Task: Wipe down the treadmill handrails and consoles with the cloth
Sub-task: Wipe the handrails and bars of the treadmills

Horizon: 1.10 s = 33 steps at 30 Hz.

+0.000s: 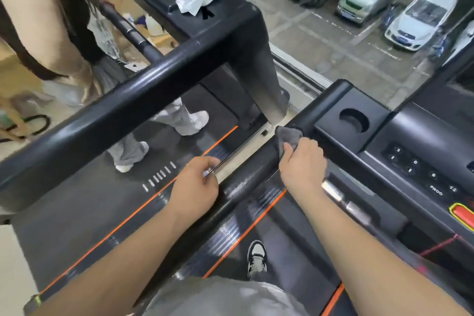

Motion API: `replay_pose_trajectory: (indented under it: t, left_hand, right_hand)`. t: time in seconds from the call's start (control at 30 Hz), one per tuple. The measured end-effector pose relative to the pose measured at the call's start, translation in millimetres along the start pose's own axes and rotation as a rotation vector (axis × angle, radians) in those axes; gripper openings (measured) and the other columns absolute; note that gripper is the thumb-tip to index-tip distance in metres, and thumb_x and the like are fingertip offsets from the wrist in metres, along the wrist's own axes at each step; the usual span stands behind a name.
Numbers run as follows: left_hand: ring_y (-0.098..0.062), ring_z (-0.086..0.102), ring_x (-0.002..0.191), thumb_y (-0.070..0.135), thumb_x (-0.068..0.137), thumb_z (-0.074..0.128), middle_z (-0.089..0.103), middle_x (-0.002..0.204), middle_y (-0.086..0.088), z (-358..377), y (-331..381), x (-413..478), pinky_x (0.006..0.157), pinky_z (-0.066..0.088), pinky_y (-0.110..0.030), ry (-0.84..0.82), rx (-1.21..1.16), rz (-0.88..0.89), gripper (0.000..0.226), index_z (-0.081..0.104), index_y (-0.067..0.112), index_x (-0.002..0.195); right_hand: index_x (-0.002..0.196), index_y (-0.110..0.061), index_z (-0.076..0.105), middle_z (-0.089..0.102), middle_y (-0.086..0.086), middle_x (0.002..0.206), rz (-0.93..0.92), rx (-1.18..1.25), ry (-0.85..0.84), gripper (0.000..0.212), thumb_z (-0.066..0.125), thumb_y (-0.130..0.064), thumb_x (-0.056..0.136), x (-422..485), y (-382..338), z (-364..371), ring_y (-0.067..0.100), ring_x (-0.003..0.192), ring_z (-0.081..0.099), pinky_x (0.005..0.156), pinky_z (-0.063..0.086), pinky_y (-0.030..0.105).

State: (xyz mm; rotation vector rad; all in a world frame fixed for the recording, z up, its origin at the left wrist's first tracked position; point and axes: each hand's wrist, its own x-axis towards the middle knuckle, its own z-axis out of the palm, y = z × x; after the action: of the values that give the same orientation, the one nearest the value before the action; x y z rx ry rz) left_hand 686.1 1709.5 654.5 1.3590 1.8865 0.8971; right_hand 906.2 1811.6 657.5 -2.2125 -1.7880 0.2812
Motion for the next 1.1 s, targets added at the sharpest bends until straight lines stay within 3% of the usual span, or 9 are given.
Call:
replay_pose_trajectory:
  t: [0.13, 0.3, 0.4, 0.53, 0.6, 0.7, 0.87, 0.97, 1.1]
  left_hand:
    - [-0.014, 0.064, 0.114, -0.002, 0.087, 0.054, 0.069, 0.116, 0.006, -28.1, -29.2, -24.9, 0.105, 0.05, -0.041, -0.009, -0.025, 0.101, 0.035, 0.07, 0.018, 0.11]
    - [-0.018, 0.064, 0.109, -0.009, 0.083, 0.054, 0.067, 0.114, 0.003, -54.3, -57.2, -42.4, 0.1, 0.052, -0.044, 0.011, 0.027, 0.199, 0.039, 0.069, 0.014, 0.112]
    - [-0.019, 0.065, 0.109, -0.005, 0.082, 0.053, 0.068, 0.113, 0.003, -70.0, -72.2, -55.8, 0.1, 0.052, -0.045, 0.015, -0.03, 0.19, 0.039, 0.069, 0.016, 0.11]
    - [-0.015, 0.065, 0.108, -0.007, 0.083, 0.053, 0.068, 0.111, 0.004, -82.7, -88.0, -71.3, 0.1, 0.052, -0.04, 0.021, -0.046, 0.145, 0.044, 0.068, 0.027, 0.107]
    - [-0.017, 0.064, 0.11, -0.014, 0.084, 0.055, 0.067, 0.114, 0.002, -84.1, -93.3, -78.6, 0.102, 0.051, -0.038, 0.024, -0.037, 0.105, 0.045, 0.069, 0.019, 0.111]
    - [-0.014, 0.062, 0.112, -0.013, 0.086, 0.055, 0.066, 0.119, 0.001, -86.1, -96.9, -88.6, 0.097, 0.046, -0.016, 0.029, -0.013, 0.071, 0.042, 0.069, 0.014, 0.115]
    - [-0.007, 0.061, 0.098, -0.009, 0.086, 0.056, 0.064, 0.116, 0.011, -99.2, -102.1, -107.0, 0.09, 0.045, -0.014, 0.059, -0.024, 0.042, 0.051, 0.063, 0.037, 0.105]
    - [0.0, 0.06, 0.098, -0.01, 0.086, 0.055, 0.064, 0.114, 0.009, -108.4, -104.7, -120.9, 0.087, 0.039, -0.003, 0.084, 0.002, 0.021, 0.047, 0.065, 0.032, 0.106]
    - [0.016, 0.055, 0.098, -0.009, 0.088, 0.055, 0.062, 0.119, 0.008, -115.8, -109.8, -139.4, 0.084, 0.035, 0.001, 0.107, -0.001, -0.046, 0.042, 0.068, 0.02, 0.115]
  right_hand:
    - [0.108, -0.004, 0.057, 0.06, 0.022, 0.114, 0.004, 0.088, 0.023, 0.035, 0.054, -0.038, 0.102, -53.5, -27.3, 14.5, 0.044, 0.109, 0.057, 0.086, 0.044, 0.049]
    - [0.141, -0.012, 0.037, 0.04, 0.022, 0.145, 0.49, 0.614, -0.176, 0.06, 0.046, -0.056, 0.102, -112.7, -58.3, 41.3, 0.045, 0.125, 0.05, 0.101, 0.041, 0.049]
    - [0.145, -0.018, 0.034, 0.033, 0.016, 0.148, 0.651, 0.766, -0.228, 0.067, 0.044, -0.065, 0.098, -153.8, -75.1, 52.3, 0.037, 0.119, 0.048, 0.105, 0.039, 0.048]
    - [0.136, -0.015, 0.038, 0.037, 0.013, 0.143, 0.565, 0.712, -0.294, 0.067, 0.049, -0.067, 0.095, -216.9, -96.3, 63.3, 0.036, 0.124, 0.048, 0.108, 0.041, 0.046]
    - [0.135, -0.014, 0.035, 0.035, 0.01, 0.136, 0.505, 0.669, -0.366, 0.067, 0.054, -0.064, 0.095, -256.6, -108.4, 69.3, 0.034, 0.128, 0.046, 0.11, 0.039, 0.044]
    - [0.131, -0.014, 0.032, 0.027, 0.001, 0.123, 0.448, 0.675, -0.502, 0.06, 0.055, -0.058, 0.097, -302.2, -122.1, 71.6, 0.03, 0.127, 0.044, 0.107, 0.037, 0.037]
    - [0.147, -0.004, 0.032, 0.034, 0.018, 0.153, 0.629, 0.784, -0.321, 0.083, 0.061, -0.06, 0.093, -222.1, -100.3, 60.5, 0.034, 0.136, 0.045, 0.113, 0.037, 0.039]
    - [0.153, -0.008, 0.028, 0.039, 0.012, 0.156, 0.662, 0.904, -0.215, 0.111, 0.071, -0.071, 0.073, -150.0, -76.5, 48.5, 0.032, 0.137, 0.05, 0.111, 0.046, 0.043]
    - [0.157, -0.013, 0.023, 0.03, 0.007, 0.16, 0.73, 0.832, -0.228, 0.111, 0.07, -0.072, 0.076, -144.0, -80.4, 50.0, 0.033, 0.141, 0.042, 0.11, 0.045, 0.047]
